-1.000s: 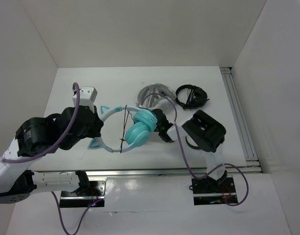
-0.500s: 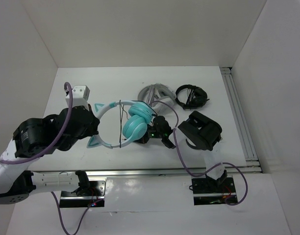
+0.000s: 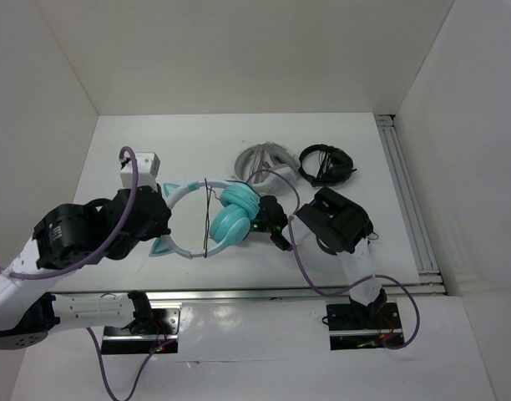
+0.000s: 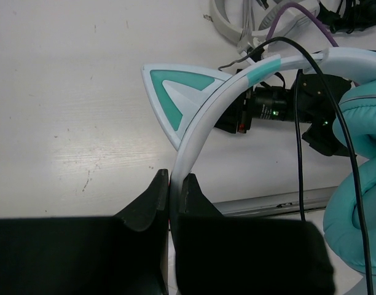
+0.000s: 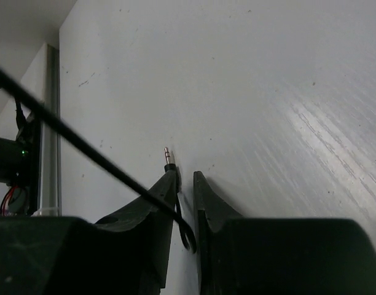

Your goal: Wrap the headphones

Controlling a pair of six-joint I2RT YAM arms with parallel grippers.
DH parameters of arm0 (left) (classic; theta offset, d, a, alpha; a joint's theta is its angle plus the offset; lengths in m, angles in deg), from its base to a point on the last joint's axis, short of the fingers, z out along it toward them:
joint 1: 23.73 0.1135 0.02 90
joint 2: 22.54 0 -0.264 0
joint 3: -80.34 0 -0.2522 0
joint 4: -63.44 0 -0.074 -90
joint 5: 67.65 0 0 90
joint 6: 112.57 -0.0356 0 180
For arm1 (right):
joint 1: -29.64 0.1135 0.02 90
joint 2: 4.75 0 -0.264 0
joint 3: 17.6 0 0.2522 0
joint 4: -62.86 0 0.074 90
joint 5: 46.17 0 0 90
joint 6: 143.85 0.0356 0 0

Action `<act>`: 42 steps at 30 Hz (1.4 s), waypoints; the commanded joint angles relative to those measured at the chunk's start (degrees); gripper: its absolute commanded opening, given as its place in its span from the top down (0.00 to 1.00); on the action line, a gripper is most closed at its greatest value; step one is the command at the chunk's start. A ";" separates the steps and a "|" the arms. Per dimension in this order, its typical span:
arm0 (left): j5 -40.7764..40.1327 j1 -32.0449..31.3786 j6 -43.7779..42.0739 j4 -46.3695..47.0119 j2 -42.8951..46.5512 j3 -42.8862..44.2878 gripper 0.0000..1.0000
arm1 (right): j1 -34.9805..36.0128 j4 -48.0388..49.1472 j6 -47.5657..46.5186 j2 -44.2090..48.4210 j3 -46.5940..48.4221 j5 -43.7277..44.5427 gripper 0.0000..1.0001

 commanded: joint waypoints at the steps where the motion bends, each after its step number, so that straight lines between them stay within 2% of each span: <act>1: -0.17 -0.18 3.22 5.86 1.55 -0.22 1.00 | -0.33 6.30 2.48 -1.75 2.95 0.24 0.74; 3: -0.17 -0.18 3.22 5.86 2.17 -0.74 1.00 | -0.33 6.83 2.49 -3.15 3.58 0.24 0.78; 6: -0.96 -0.18 3.83 5.86 2.69 -0.75 1.00 | -0.33 7.88 3.63 -3.86 4.19 0.24 0.96; 8: -2.01 -0.18 4.63 5.16 2.69 -0.23 1.00 | -0.33 7.89 3.63 -3.86 3.41 0.24 1.00; 12: -7.09 -0.18 9.27 1.03 2.17 1.01 1.00 | 0.46 8.50 3.63 0.86 -2.99 2.52 1.00; 16: -11.94 0.34 13.15 0.06 1.64 1.53 1.00 | 5.02 -1.57 1.09 9.13 -7.93 10.33 1.00; 17: -11.95 1.21 13.67 0.06 0.77 2.06 1.00 | 7.56 -4.13 1.08 10.97 -8.72 14.87 1.00; 22: -13.62 4.99 12.11 2.95 -5.81 3.21 1.00 | 15.30 -17.83 -0.84 22.84 -11.36 24.84 1.00; 24: -12.84 11.04 8.77 7.07 -8.28 2.60 1.00 | 19.87 -20.75 -0.85 26.00 -11.89 29.49 1.00; 26: -7.58 17.01 4.48 9.02 -12.83 3.20 1.00 | 23.65 -24.78 -1.99 31.62 -13.12 34.40 1.00; 27: -6.77 20.44 2.88 10.59 -13.65 2.25 1.00 | 27.49 -26.37 -1.99 33.65 -13.64 40.00 1.00; 28: -5.81 21.60 0.87 15.39 -13.65 1.02 1.00 | 29.10 -28.04 -2.52 37.49 -13.65 42.32 1.00; 33: -3.07 29.86 -8.98 23.96 -14.70 -4.43 1.00 | 37.71 -44.73 -4.53 45.78 -8.92 56.29 1.00; 35: -5.26 29.88 -9.00 23.97 -16.46 -6.45 1.00 | 38.95 -50.35 -6.38 48.33 -5.32 57.63 1.00; 40: -6.77 29.88 -8.30 23.97 -18.58 -13.48 1.00 | 40.19 -57.23 -9.98 51.68 0.67 59.30 1.00; 42: -6.76 28.39 -9.08 23.97 -19.97 -13.49 1.00 | 40.19 -60.03 -12.87 51.68 3.13 59.31 1.00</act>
